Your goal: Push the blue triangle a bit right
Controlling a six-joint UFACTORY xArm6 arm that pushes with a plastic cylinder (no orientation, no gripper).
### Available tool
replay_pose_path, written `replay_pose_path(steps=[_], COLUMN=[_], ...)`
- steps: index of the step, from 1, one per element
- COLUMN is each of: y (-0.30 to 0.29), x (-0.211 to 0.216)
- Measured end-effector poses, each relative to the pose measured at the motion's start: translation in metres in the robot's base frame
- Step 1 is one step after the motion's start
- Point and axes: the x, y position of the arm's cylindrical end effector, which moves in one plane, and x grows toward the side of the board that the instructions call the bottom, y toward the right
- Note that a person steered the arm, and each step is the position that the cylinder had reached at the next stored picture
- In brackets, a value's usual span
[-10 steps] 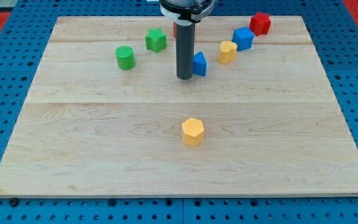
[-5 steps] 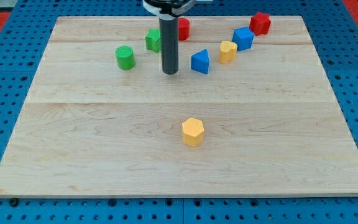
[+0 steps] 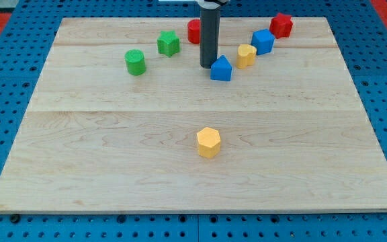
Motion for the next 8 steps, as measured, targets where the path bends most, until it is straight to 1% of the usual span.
replay_pose_path(steps=[4,6,7,8], y=[0.001,0.016,-0.006,-0.052], x=[0.004,0.004,0.002,0.005])
